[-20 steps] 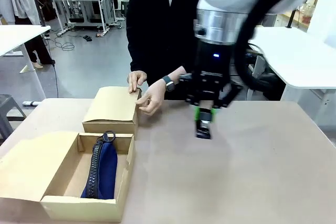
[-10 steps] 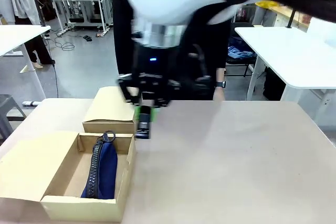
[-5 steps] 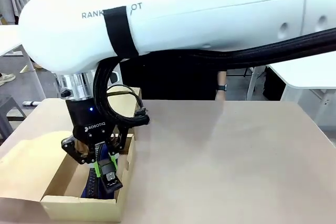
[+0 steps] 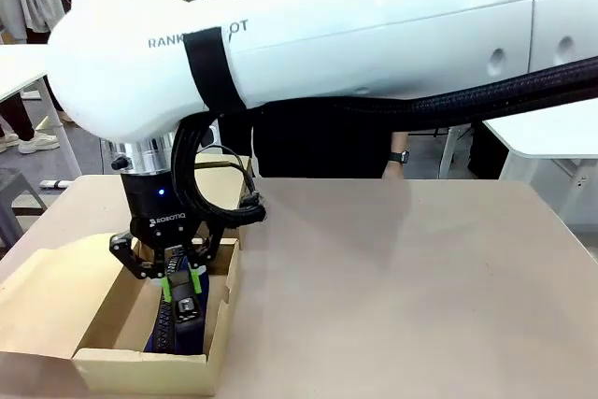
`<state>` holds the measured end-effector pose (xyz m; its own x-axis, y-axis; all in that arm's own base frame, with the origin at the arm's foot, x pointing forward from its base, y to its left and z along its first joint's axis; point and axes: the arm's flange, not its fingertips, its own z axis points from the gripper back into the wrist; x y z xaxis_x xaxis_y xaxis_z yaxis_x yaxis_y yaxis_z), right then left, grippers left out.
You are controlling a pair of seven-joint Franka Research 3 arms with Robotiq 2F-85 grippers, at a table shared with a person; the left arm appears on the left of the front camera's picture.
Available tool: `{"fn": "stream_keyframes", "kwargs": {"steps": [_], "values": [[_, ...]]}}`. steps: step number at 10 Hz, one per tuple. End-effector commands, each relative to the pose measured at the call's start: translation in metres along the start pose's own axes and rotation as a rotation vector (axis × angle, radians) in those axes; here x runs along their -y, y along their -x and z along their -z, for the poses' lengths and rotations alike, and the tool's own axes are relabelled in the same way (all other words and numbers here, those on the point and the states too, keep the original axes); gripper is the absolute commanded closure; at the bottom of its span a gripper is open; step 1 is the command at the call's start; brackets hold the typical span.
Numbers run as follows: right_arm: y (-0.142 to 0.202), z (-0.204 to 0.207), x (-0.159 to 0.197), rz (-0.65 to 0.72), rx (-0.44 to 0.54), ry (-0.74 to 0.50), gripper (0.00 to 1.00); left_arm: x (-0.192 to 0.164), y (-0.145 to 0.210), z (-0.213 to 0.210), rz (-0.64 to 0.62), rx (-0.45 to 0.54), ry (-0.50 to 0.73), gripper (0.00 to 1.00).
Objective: Place items inside the box.
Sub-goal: Pick up a Pencil pouch or Stapler and place it inside the Mailer Box closest to the robot.
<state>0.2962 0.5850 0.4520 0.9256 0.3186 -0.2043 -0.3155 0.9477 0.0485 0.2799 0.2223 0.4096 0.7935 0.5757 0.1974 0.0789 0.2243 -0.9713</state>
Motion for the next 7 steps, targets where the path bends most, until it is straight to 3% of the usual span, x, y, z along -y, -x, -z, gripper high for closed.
{"fn": "stream_keyframes", "kwargs": {"steps": [1, 4, 7], "values": [[0.008, 0.016, 0.006, 0.167, 0.095, -0.053, 0.68, 0.000, 0.003, 0.001, 0.016, 0.002, 0.016, 0.00], [0.006, 0.022, 0.015, 0.295, 0.140, -0.014, 0.68, 0.000, 0.003, 0.001, 0.016, 0.002, 0.016, 0.00], [0.003, 0.022, 0.028, 0.319, 0.171, 0.008, 0.68, 0.000, 0.003, 0.001, 0.016, 0.002, 0.016, 0.00]]}}
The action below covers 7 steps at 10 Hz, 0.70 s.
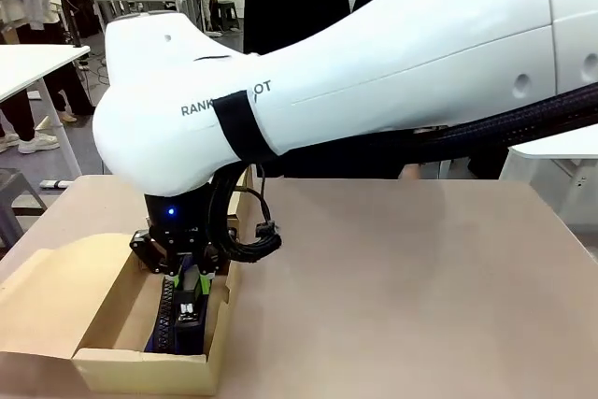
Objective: Place items inside the box.
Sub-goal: Pick up a Pencil pouch or Stapler and place it inside the Mailer Box closest to the robot.
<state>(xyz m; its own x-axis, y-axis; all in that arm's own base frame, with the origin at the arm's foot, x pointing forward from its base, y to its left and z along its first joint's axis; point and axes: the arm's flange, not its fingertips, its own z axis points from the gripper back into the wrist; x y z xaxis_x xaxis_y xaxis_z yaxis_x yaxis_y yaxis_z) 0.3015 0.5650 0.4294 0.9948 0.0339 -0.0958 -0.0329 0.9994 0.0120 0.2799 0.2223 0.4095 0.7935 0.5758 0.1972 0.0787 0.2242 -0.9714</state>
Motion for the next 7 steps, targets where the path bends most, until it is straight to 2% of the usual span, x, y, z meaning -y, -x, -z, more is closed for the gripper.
{"fn": "stream_keyframes", "kwargs": {"steps": [1, 2, 3, 7], "values": [[0.001, 0.002, 0.010, 0.003, 0.033, -0.016, 0.46, 0.000, 0.003, 0.001, 0.016, 0.002, 0.016, 0.00], [-0.001, 0.004, 0.012, 0.003, 0.052, -0.004, 0.08, 0.000, 0.003, 0.001, 0.016, 0.002, 0.016, 0.00], [-0.002, 0.005, 0.014, -0.004, 0.062, -0.023, 0.00, 0.000, 0.003, 0.001, 0.016, 0.002, 0.016, 0.00], [0.002, 0.000, 0.037, 0.020, 0.078, -0.057, 0.00, 0.000, 0.003, 0.001, 0.016, 0.002, 0.016, 0.00]]}}
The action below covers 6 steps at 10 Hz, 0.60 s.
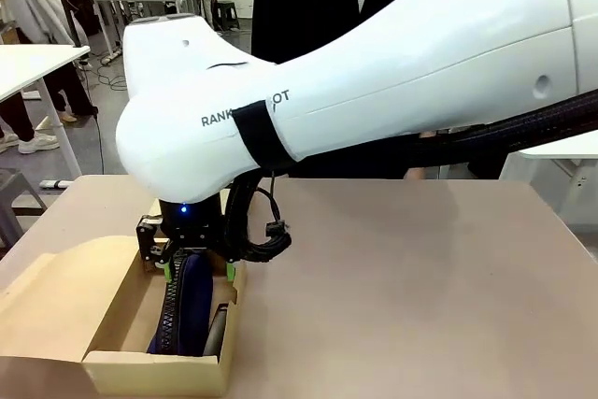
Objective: Place items inside the box.
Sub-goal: Pick up a Pencil pouch or Stapler and place it inside the Mailer Box closest to the robot.
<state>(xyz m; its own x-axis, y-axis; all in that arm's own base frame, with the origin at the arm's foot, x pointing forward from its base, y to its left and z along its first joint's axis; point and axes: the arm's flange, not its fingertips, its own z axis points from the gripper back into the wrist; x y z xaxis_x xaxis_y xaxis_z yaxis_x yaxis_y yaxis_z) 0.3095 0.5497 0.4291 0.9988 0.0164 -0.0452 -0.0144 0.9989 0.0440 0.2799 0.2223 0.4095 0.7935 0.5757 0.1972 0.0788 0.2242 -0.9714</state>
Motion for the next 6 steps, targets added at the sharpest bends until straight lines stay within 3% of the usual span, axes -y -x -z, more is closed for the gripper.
{"fn": "stream_keyframes", "kwargs": {"steps": [1, 4, 6], "values": [[0.012, -0.006, 0.038, -0.015, 0.027, -0.034, 0.00, 0.000, 0.003, 0.001, 0.016, 0.003, 0.016, 0.00], [0.019, -0.030, 0.168, -0.126, -0.126, -0.161, 0.00, 0.000, 0.003, 0.001, 0.016, 0.003, 0.016, 0.00], [0.032, -0.036, 0.255, -0.125, -0.124, -0.304, 0.00, 0.000, 0.003, 0.001, 0.016, 0.003, 0.016, 0.00]]}}
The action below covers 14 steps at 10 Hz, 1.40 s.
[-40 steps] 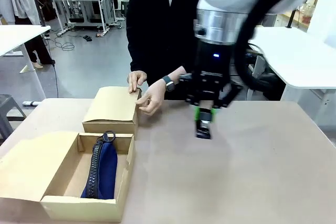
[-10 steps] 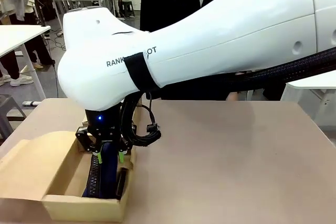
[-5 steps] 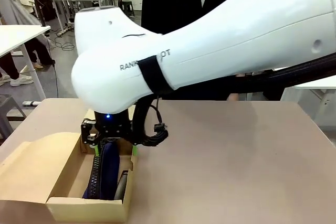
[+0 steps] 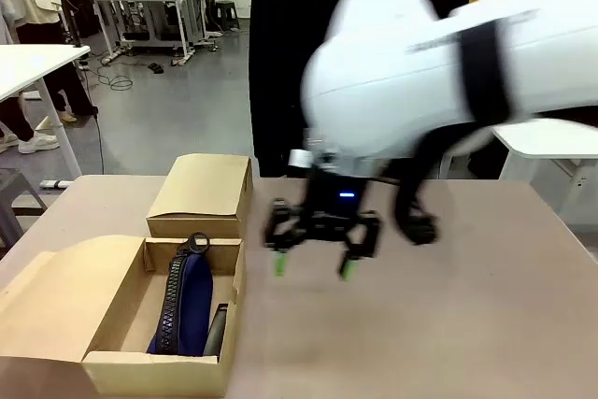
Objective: Place items inside the box.
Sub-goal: Pick up a Pencil pouch or Stapler and place it inside the Mailer Box closest to the robot.
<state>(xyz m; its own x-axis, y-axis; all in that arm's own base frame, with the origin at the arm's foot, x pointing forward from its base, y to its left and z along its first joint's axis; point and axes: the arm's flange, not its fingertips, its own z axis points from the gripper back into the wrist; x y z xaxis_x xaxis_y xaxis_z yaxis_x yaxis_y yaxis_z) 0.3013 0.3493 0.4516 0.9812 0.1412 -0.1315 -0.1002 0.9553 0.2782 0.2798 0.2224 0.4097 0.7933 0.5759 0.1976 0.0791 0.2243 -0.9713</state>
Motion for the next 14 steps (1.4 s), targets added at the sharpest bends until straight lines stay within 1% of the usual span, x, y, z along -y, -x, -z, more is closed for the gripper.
{"fn": "stream_keyframes", "kwargs": {"steps": [1, 2, 3, 4, 5, 6, 7, 8, 9, 10, 11, 12, 13, 14], "values": [[0.039, -0.024, 0.096, 0.010, -0.018, -0.175, 0.00, 0.000, 0.003, 0.001, 0.016, 0.002, 0.016, 0.00], [0.050, -0.026, 0.131, 0.083, 0.046, -0.236, 0.00, 0.000, 0.003, 0.001, 0.016, 0.002, 0.016, 0.00], [0.060, -0.027, 0.162, 0.140, 0.042, -0.278, 0.00, 0.000, 0.003, 0.001, 0.016, 0.002, 0.016, 0.00], [0.072, -0.027, 0.191, 0.163, 0.046, -0.316, 0.00, 0.000, 0.003, 0.001, 0.016, 0.002, 0.016, 0.00], [0.086, -0.024, 0.220, 0.157, 0.029, -0.413, 0.00, 0.000, 0.003, 0.001, 0.016, 0.002, 0.016, 0.00], [0.105, -0.013, 0.254, 0.152, 0.024, -0.549, 0.00, 0.000, 0.003, 0.001, 0.016, 0.002, 0.016, 0.00], [0.129, 0.002, 0.283, 0.096, 0.089, -0.705, 0.00, 0.000, 0.003, 0.001, 0.016, 0.002, 0.016, 0.00], [0.153, 0.024, 0.306, 0.080, 0.114, -0.801, 0.00, 0.000, 0.003, 0.001, 0.016, 0.002, 0.016, 0.00], [0.177, 0.049, 0.317, 0.030, 0.163, -0.817, 0.00, 0.000, 0.003, 0.001, 0.016, 0.002, 0.016, 0.00], [0.201, 0.079, 0.323, -0.001, 0.201, -0.766, 0.00, 0.000, 0.003, 0.001, 0.016, 0.002, 0.016, 0.00], [0.216, 0.106, 0.323, 0.053, 0.169, -0.726, 0.00, 0.000, 0.003, 0.001, 0.016, 0.002, 0.016, 0.00], [0.224, 0.134, 0.321, 0.138, 0.091, -0.661, 0.00, 0.000, 0.003, 0.001, 0.016, 0.002, 0.016, 0.00], [0.228, 0.160, 0.316, 0.198, 0.045, -0.635, 0.00, 0.000, 0.003, 0.001, 0.016, 0.002, 0.016, 0.00], [0.223, 0.194, 0.314, 0.268, -0.059, -0.667, 0.00, 0.000, 0.003, 0.001, 0.016, 0.002, 0.016, 0.00]]}}
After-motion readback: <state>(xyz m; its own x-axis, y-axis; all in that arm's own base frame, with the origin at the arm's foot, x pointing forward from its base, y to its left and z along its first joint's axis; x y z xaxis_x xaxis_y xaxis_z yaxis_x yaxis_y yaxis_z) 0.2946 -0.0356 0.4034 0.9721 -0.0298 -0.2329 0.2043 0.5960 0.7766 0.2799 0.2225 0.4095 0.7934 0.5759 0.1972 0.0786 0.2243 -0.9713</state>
